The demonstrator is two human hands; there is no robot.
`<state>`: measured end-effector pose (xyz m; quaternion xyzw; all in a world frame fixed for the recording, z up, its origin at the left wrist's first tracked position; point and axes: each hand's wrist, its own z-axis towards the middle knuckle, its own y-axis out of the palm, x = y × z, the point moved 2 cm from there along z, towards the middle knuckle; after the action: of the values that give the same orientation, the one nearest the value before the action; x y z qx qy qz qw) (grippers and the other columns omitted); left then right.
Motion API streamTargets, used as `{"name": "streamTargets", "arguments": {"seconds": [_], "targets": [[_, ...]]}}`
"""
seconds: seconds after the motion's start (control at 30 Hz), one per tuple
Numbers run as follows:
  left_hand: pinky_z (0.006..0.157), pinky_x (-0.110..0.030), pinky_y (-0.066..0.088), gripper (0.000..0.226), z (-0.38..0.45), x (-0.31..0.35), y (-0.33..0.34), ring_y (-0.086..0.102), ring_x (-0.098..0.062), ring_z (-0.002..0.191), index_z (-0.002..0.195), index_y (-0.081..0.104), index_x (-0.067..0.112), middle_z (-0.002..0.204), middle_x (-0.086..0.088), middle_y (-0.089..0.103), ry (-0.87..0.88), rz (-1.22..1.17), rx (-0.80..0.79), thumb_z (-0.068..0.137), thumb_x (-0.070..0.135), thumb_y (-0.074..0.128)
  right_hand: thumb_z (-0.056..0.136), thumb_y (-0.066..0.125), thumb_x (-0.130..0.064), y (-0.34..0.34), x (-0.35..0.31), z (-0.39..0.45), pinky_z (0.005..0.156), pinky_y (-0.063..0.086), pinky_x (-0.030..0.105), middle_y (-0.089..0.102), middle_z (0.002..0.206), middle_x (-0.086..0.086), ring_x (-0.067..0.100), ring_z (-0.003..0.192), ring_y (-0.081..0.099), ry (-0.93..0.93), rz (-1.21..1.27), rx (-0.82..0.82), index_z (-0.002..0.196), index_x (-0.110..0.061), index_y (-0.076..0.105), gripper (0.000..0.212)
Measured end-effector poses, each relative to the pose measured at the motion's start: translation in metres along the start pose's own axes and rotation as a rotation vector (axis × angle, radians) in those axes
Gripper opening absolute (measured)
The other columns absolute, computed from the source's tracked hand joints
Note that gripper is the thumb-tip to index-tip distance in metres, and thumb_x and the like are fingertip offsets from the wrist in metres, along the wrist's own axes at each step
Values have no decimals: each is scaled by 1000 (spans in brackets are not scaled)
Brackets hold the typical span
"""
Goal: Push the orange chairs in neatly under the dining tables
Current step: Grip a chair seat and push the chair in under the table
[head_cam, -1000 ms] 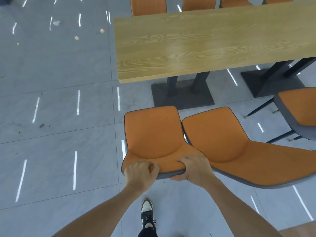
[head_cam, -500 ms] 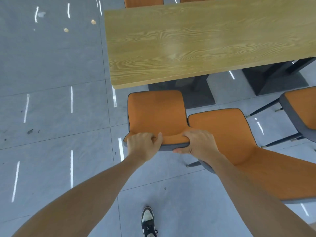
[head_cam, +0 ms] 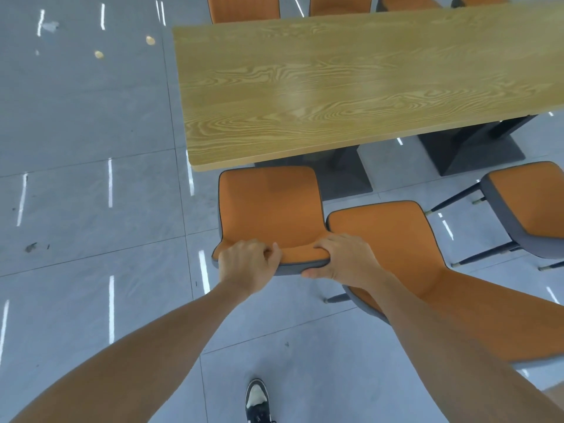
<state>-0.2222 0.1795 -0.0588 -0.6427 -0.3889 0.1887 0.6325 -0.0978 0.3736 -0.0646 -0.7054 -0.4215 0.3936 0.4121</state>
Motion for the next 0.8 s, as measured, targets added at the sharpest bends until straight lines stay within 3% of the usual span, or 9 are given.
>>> {"name": "streamTargets", "arguments": {"seconds": [0.1, 0.23, 0.37, 0.47, 0.53, 0.63, 0.73, 0.8], "targets": [[55, -31, 45, 55, -3, 0, 2, 54, -20, 51, 50, 52, 16, 48, 3, 53, -70, -32, -78, 95, 42, 33, 75, 19, -96, -10, 2, -16, 104, 37, 42, 60, 123, -13, 13, 114, 54, 47, 82, -78, 129, -35, 56, 89], [70, -37, 44, 50, -8, 8, 4, 56, -24, 60, 61, 54, 17, 53, 2, 62, -67, 1, -174, 79, 36, 12, 95, 26, -69, -22, 22, -85, 114, 31, 47, 54, 139, -9, 13, 129, 47, 122, 213, 132, 138, -28, 52, 65], [90, -46, 40, 62, -29, 68, 2, 51, -28, 90, 98, 58, 17, 91, -2, 59, 29, 83, -113, 87, 49, 7, 102, 32, -55, -14, 72, -165, 119, 25, 50, 56, 141, 0, 21, 134, 46, 268, 95, 131, 138, -23, 55, 52], [109, -54, 30, 72, -55, 142, 11, 42, -34, 124, 129, 54, 20, 129, -11, 53, 85, -27, -128, 91, 64, 11, 99, 27, -56, -11, 110, -216, 115, 28, 49, 64, 130, 4, 24, 126, 54, 371, 15, 254, 128, -19, 63, 59], [118, -54, 17, 69, -74, 195, 22, 26, -35, 144, 145, 43, 21, 153, -15, 38, 90, -169, -192, 97, 64, 21, 98, 29, -53, -11, 139, -243, 114, 29, 53, 66, 126, 6, 28, 123, 56, 406, -28, 335, 122, -18, 66, 56], [118, -53, 20, 64, -105, 274, 41, 32, -32, 142, 142, 42, 20, 150, -9, 41, 146, -282, -215, 98, 63, 25, 98, 28, -50, -14, 188, -278, 114, 31, 59, 63, 130, 12, 33, 128, 52, 461, -75, 329, 118, -18, 67, 54], [120, -53, 17, 68, -131, 340, 67, 20, -31, 149, 149, 36, 21, 160, -9, 31, 117, -275, -298, 98, 64, 21, 99, 20, -54, -6, 242, -303, 114, 28, 59, 60, 134, 13, 35, 132, 48, 471, -83, 245, 119, -20, 66, 60], [117, -49, 23, 62, -145, 373, 81, 28, -32, 145, 142, 46, 19, 154, -9, 40, 79, -275, -320, 100, 60, 25, 99, 17, -56, 2, 269, -314, 111, 30, 58, 63, 128, 10, 35, 126, 52, 404, -84, 201, 114, -18, 67, 64]]}}
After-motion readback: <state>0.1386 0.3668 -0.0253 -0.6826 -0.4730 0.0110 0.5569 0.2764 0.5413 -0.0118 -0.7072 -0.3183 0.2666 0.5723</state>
